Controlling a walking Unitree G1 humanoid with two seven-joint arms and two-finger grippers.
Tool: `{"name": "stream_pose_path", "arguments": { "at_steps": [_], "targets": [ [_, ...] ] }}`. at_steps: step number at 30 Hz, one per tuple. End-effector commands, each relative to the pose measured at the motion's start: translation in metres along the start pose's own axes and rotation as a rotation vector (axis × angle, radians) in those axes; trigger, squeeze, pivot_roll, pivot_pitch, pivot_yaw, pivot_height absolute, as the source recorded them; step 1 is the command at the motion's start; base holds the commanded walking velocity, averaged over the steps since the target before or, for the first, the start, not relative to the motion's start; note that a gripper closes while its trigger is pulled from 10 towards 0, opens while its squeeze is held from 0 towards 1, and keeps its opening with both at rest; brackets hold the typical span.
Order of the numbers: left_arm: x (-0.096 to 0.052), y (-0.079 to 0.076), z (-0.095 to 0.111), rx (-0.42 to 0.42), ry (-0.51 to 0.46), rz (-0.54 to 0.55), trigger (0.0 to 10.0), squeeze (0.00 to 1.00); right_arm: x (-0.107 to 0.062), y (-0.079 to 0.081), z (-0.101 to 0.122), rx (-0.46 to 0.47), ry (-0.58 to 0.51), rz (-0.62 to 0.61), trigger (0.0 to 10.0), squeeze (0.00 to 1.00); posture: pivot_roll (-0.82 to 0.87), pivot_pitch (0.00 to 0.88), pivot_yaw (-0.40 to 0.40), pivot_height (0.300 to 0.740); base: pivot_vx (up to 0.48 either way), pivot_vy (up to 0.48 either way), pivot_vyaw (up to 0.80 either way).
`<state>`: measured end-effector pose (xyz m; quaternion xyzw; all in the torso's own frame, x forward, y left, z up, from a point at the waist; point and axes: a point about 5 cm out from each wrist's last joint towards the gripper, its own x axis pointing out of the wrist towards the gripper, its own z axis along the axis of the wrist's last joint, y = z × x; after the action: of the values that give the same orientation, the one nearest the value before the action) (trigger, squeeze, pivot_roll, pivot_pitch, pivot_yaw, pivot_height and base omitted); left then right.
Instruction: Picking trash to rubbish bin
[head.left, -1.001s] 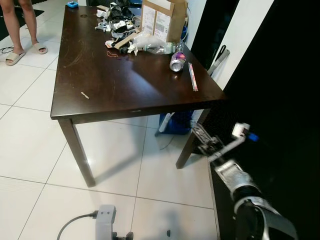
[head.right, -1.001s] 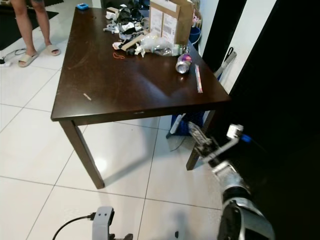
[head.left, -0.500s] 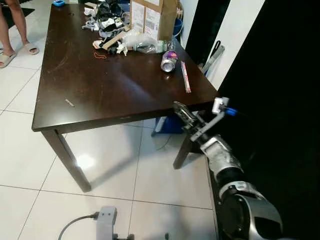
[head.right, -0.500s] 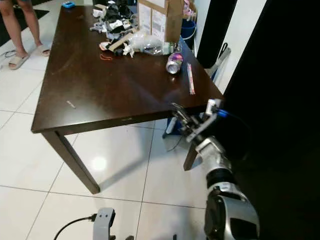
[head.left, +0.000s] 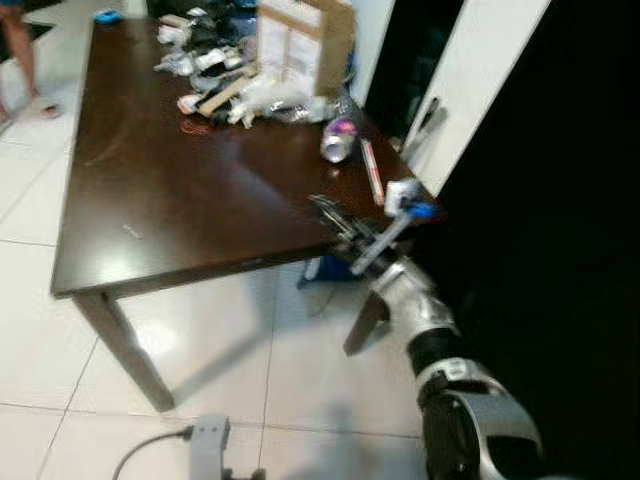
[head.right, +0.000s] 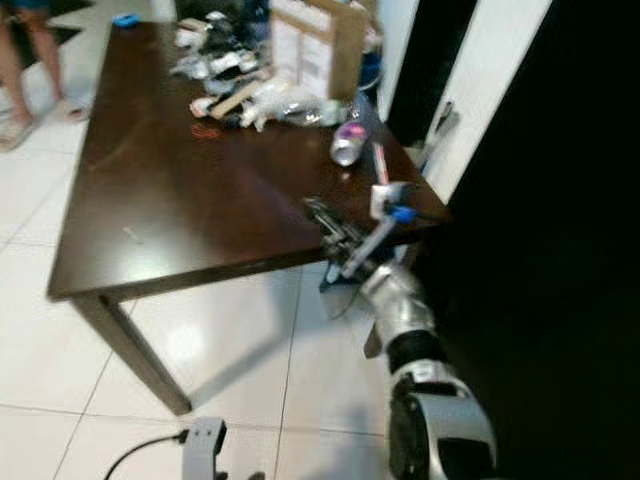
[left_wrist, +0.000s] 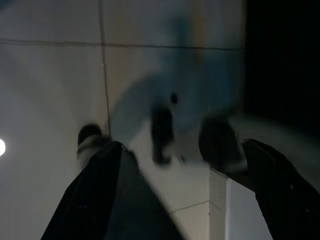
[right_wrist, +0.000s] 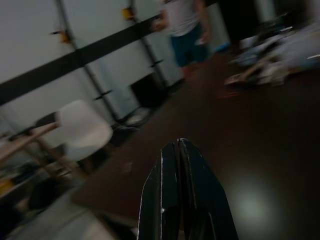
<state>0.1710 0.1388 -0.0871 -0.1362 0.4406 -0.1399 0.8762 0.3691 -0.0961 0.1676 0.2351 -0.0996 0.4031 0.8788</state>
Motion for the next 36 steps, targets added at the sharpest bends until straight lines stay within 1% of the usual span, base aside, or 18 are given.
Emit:
{"name": "stream_pose_path", "arguments": {
  "at_steps": [1, 10, 12, 16, 23, 24, 25, 26, 27, 28, 29, 30, 32, 33, 35, 36],
  "targets": [
    [0.0, -0.005, -0.009, -0.008, 0.03, -0.013, 10.0, 0.0, -0.01, -0.009, 0.006, -0.025, -0.015, -0.04, 10.0, 0.0, 0.11, 0.1, -0.098, 0.74, 0.364, 0.0, 0.0],
    [0.0, -0.005, -0.009, -0.005, 0.031, -0.016, 10.0, 0.0, -0.004, -0.002, 0.005, -0.043, -0.009, -0.02, 10.0, 0.0, 0.11, 0.101, -0.095, 0.74, 0.363, 0.0, 0.0],
    [0.0, -0.005, -0.008, -0.004, 0.03, -0.017, 10.0, 0.0, -0.001, 0.003, 0.002, -0.052, 0.005, -0.001, 10.0, 0.0, 0.11, 0.102, -0.095, 0.74, 0.364, 0.0, 0.0],
    [0.0, -0.005, -0.008, -0.004, 0.03, -0.016, 10.0, 0.0, -0.001, 0.004, 0.002, -0.055, 0.007, 0.002, 10.0, 0.0, 0.11, 0.102, -0.095, 0.74, 0.364, 0.0, 0.0],
    [0.0, -0.005, -0.008, -0.009, 0.026, -0.015, 10.0, 0.0, 0.003, 0.008, 0.002, -0.087, 0.023, 0.017, 10.0, 0.0, 0.12, 0.102, -0.097, 0.74, 0.362, 0.0, 0.0],
    [0.0, -0.005, -0.008, -0.009, 0.026, -0.016, 10.0, 0.0, 0.004, 0.009, 0.002, -0.091, 0.024, 0.016, 10.0, 0.02, 0.11, 0.102, -0.098, 0.74, 0.364, 0.0, 0.0],
    [0.0, -0.005, -0.008, -0.009, 0.026, -0.016, 10.0, 0.0, 0.004, 0.009, 0.002, -0.091, 0.024, 0.016, 10.0, 0.02, 0.11, 0.102, -0.098, 0.74, 0.364, 0.0, 0.0],
    [0.0, -0.005, -0.008, -0.009, 0.026, -0.016, 10.0, 0.0, 0.005, 0.01, 0.002, -0.1, 0.028, 0.016, 10.0, 0.17, 0.11, 0.102, -0.098, 0.74, 0.364, 0.0, 0.0],
    [0.0, -0.005, -0.008, -0.009, 0.026, -0.016, 10.0, 0.0, 0.005, 0.01, 0.002, -0.105, 0.031, 0.017, 10.0, 0.17, 0.11, 0.102, -0.098, 0.74, 0.364, 0.0, 0.0],
    [0.0, -0.005, -0.008, -0.009, 0.026, -0.016, 10.0, 0.0, 0.006, 0.011, 0.001, -0.111, 0.036, 0.02, 10.0, 0.5, 0.11, 0.103, -0.099, 0.74, 0.364, 0.0, 0.0],
    [0.0, -0.005, -0.008, -0.009, 0.026, -0.016, 10.0, 0.0, 0.006, 0.011, 0.001, -0.111, 0.036, 0.02, 10.0, 0.5, 0.11, 0.103, -0.099, 0.74, 0.364, 0.0, 0.0],
    [0.0, -0.005, -0.008, -0.01, 0.025, -0.016, 10.0, 0.0, 0.006, 0.011, 0.001, -0.117, 0.038, 0.014, 10.0, 0.93, 0.11, 0.103, -0.099, 0.74, 0.364, 0.0, 0.0],
    [0.001, -0.005, -0.008, -0.01, 0.025, -0.016, 10.0, 0.0, 0.007, 0.011, 0.002, -0.117, 0.037, 0.009, 10.0, 0.93, 0.11, 0.103, -0.099, 0.74, 0.364, 0.0, 0.0],
    [0.001, -0.005, -0.008, -0.011, 0.025, -0.016, 10.0, 0.0, 0.007, 0.011, 0.002, -0.122, 0.038, 0.003, 10.0, 1.0, 0.11, 0.103, -0.1, 0.74, 0.364, 0.0, 0.0],
    [0.001, -0.006, -0.008, -0.012, 0.025, -0.017, 10.0, 0.0, 0.006, 0.009, 0.001, -0.137, 0.048, -0.013, 10.0, 1.0, 0.11, 0.103, -0.1, 0.74, 0.364, 0.0, 0.0],
    [0.001, -0.006, -0.008, -0.013, 0.025, -0.016, 10.0, 0.0, 0.006, 0.007, 0.001, -0.156, 0.063, -0.04, 10.0, 1.0, 0.12, 0.104, -0.1, 0.74, 0.36, 0.0, 0.0]
  ]
}}
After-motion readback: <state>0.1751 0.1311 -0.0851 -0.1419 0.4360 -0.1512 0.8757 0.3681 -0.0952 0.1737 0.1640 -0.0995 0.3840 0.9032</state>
